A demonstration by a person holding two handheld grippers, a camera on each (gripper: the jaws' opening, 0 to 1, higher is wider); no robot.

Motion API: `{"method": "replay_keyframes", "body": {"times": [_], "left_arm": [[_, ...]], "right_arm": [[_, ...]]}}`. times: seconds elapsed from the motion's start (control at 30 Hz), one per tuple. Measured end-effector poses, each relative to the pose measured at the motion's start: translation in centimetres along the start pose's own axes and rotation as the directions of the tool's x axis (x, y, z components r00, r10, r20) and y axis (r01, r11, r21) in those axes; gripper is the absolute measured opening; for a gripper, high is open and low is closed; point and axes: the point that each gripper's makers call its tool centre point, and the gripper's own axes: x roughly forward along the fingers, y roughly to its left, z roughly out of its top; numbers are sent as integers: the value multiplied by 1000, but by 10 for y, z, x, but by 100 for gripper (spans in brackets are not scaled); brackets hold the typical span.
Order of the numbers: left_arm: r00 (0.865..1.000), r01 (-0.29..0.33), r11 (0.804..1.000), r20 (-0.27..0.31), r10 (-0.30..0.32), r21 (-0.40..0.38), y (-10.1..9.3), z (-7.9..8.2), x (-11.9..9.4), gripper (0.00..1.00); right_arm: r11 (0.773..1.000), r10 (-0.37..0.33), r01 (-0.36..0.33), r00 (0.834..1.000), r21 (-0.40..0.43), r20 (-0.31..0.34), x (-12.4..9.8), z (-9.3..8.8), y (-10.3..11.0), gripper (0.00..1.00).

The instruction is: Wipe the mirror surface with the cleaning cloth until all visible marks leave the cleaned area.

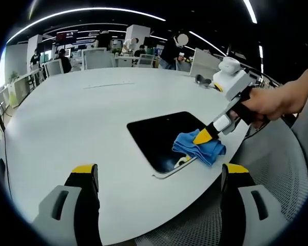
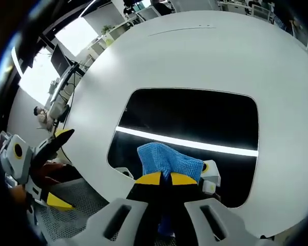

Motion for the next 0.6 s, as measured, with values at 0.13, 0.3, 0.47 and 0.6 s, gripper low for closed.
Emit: {"method": "replay_keyframes", "body": {"times": [0.13,0.3,0.47,0.6], "left_arm": [[1000,1,1000,6,-1,-8,0,0,0,99],[1000,1,1000,5,-1,-14,1,0,1,99],[1000,3,1000,0,-3,-14,0,-1,0,99],[1000,13,1000,-2,-13,-15,-1,-1,1,99]], "right_arm": [[1000,-10,10,1000,-3,5,3,9,-3,0],[1000,-18,18,1000,0,10,6,19,-8,0],[1000,-25,25,1000,-7,12,8,27,-10,0],[1000,-30,30,999,-8,15,11,35,-12,0]]}}
